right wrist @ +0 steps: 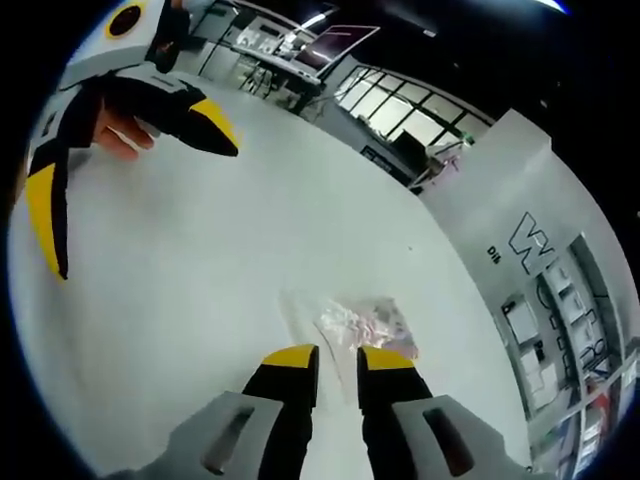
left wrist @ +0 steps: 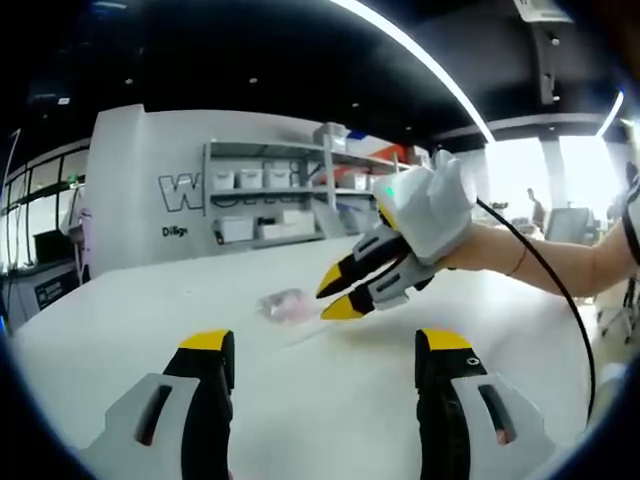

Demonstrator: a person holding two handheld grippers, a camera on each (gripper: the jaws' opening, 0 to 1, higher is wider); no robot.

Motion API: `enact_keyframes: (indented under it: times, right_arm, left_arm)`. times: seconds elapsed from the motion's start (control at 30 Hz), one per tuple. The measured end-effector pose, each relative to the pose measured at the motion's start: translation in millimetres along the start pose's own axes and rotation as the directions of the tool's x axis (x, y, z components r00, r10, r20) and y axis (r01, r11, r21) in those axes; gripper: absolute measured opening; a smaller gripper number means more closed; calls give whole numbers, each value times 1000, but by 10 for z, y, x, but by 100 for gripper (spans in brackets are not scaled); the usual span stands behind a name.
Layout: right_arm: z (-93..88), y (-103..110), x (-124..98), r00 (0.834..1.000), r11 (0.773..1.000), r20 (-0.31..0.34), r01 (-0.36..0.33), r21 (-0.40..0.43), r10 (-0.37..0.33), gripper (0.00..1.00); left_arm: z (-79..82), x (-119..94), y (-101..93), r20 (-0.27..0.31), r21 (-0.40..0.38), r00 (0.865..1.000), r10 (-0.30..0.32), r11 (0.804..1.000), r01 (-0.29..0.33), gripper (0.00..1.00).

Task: Open the resealable bag by pulling the two sides of the seal apart until the entire bag opening is separated and visibly accessible.

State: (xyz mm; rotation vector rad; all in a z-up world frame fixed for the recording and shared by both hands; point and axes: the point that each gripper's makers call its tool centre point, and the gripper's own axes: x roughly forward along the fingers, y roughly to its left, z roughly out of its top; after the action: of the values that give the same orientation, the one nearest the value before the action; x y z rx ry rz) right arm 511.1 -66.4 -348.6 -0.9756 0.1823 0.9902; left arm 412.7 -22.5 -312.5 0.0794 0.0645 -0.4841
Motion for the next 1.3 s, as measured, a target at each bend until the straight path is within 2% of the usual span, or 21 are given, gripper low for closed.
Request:
enact_keyframes:
  times: [0.4,0.67,1.17,1.3]
  right_arm:
    - [-46,37,51,1000,1000,-8,-19,-3,19,9]
    - [-26,49,69,1000,999,-4,-28,-19,28,3]
    - [-49,49,38,1000,1000,-8,-23,-21,23,3]
    - [-7,51,38,1000,999,1,-25,-30,25,2]
  left_arm:
    - [0,8,7,0,0,1000,2,1000,-2,73]
    - [-12,13,3,-4,0,1000,0,1000,0,73]
    - [-23,15,-8,-9,5,1000,-2,1000,2,73]
    - [-27,14,-12,-11,6,1000,-3,1000,3,73]
